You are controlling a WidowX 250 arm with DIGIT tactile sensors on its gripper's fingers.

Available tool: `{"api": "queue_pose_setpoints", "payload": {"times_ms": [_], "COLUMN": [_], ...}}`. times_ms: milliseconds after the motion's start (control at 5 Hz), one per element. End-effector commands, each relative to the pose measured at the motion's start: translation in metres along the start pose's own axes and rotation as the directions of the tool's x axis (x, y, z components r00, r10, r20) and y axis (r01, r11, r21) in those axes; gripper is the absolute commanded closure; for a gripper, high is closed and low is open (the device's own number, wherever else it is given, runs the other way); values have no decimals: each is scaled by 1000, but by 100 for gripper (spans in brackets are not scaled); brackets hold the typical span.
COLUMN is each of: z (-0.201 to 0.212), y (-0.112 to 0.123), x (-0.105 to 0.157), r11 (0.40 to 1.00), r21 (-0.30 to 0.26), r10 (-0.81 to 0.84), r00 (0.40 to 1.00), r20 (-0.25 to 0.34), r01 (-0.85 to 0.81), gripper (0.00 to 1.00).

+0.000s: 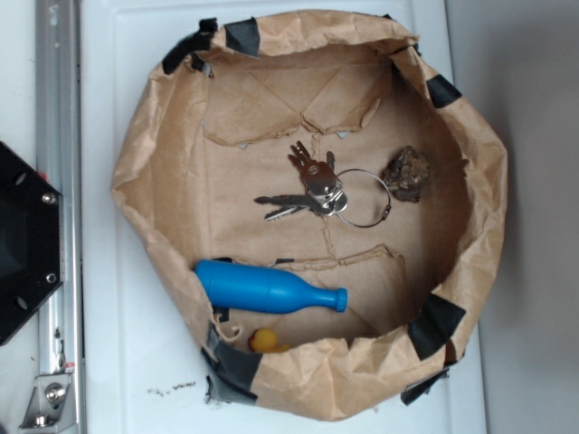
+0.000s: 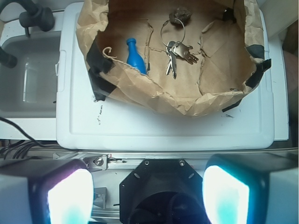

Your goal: Grab the silver keys.

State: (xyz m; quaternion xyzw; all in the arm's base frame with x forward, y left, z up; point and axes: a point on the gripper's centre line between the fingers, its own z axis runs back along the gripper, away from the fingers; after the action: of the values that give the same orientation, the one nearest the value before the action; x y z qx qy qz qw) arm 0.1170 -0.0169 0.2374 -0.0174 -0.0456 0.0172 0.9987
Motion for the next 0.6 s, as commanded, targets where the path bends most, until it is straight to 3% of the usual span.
{"api": "queue_pose_setpoints", "payload": {"times_ms": [0, 200, 400], "z": [0, -13, -29], "y": [0, -11, -9], "x": [0, 40, 85], "r11": [1000, 997, 980], "r21": [0, 25, 87], "r10": [0, 68, 175], "r00": [1000, 996, 984], "r20": [0, 63, 43], "r01": [0, -69, -178], "gripper": [0, 0, 0]}}
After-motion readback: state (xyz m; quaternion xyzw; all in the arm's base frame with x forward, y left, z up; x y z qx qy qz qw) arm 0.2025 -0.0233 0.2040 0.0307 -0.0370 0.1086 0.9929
